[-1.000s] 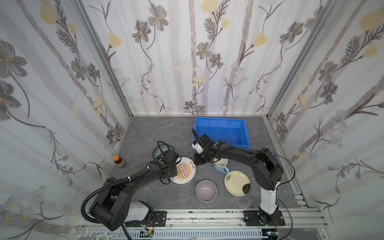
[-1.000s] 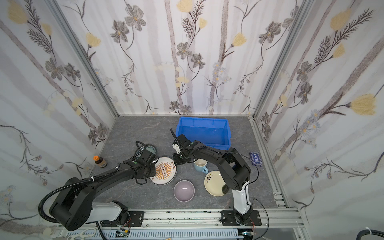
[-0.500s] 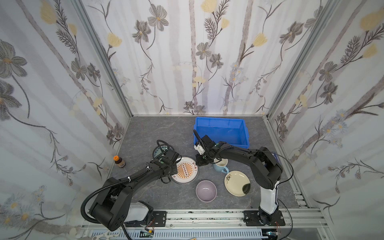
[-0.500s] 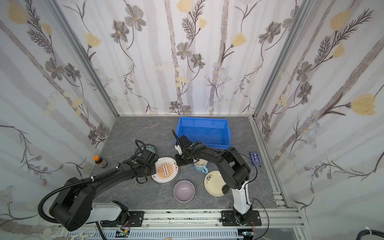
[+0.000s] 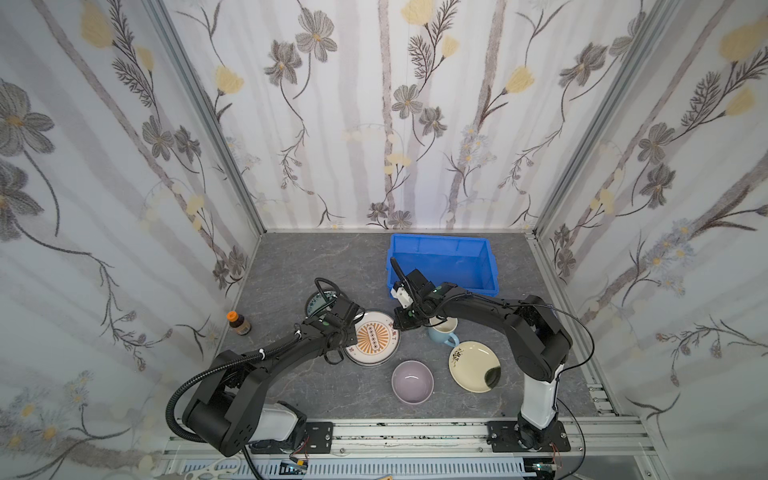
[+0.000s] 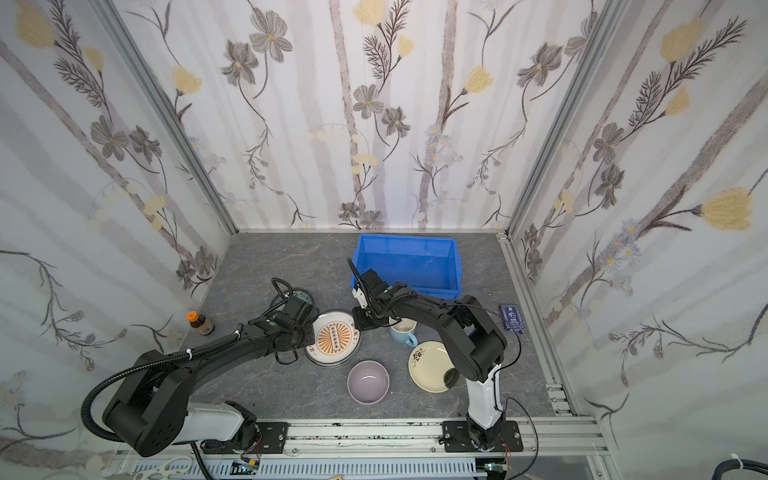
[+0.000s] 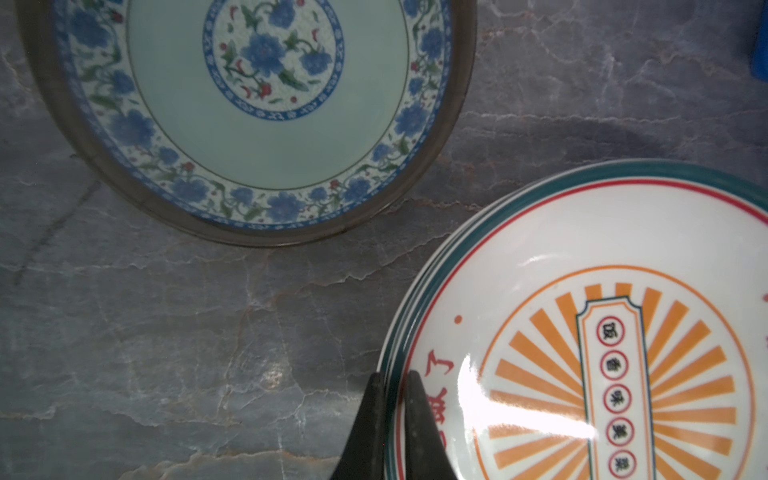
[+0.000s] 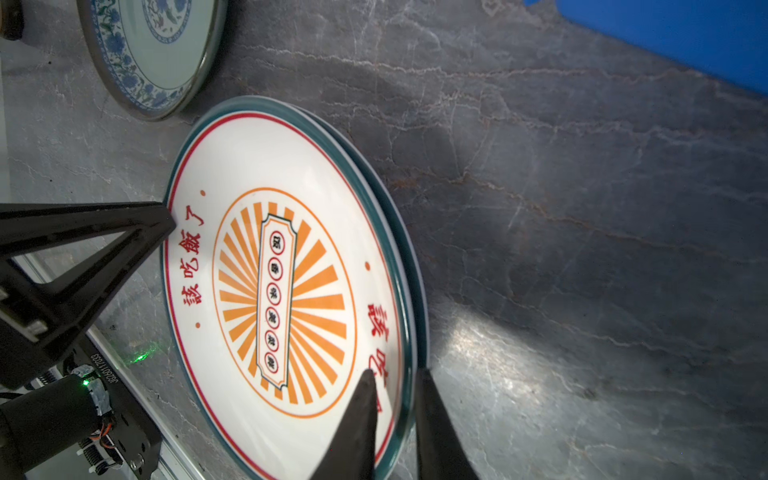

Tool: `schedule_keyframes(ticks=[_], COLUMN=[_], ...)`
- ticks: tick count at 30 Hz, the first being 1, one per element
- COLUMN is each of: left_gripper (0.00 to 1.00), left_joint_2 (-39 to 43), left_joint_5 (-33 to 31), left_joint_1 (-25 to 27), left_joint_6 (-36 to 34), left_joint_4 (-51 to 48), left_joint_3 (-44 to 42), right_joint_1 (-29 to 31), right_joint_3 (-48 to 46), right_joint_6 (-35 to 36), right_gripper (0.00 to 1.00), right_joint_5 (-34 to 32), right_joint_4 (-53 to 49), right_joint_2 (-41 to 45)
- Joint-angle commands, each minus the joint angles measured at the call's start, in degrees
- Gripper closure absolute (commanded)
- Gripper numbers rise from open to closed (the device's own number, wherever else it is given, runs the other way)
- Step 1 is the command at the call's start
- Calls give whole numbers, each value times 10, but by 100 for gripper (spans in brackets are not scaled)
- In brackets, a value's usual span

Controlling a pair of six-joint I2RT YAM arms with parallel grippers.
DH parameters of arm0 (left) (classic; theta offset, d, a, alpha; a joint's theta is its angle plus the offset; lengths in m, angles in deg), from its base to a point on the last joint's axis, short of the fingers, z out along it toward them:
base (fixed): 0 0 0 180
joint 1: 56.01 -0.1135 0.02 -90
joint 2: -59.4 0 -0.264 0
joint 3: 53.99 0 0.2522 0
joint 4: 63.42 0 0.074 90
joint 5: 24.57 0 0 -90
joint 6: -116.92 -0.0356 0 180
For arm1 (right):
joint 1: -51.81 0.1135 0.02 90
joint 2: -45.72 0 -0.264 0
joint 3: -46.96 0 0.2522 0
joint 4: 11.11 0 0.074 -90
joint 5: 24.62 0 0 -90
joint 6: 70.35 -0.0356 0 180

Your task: Place the mixed dishes into the plastic bin

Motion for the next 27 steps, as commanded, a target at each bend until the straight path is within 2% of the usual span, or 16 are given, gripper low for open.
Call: schedule_keyframes(ticks=[1,9,11,27], left_gripper=[97,97,97,98], left_joint_2=[-9,26,31,11], left_joint_5=[72,51,50,62], left_joint_1=[2,2,2,2], left_joint_6=[1,2,1,2], left_joint_4=[-4,-21,-24,-13], left_joint_3=[-2,-10,-10,-8], right_joint_1=[3,4,4,3], right_joint_3=[2,11,11,11], right_joint_6=[5,5,5,9], right_gripper=[81,81,78,77], right_joint_5=[44,39,34,7], right_joint_4=[33,33,32,12], right_joint_2=[-1,-15,-13,3])
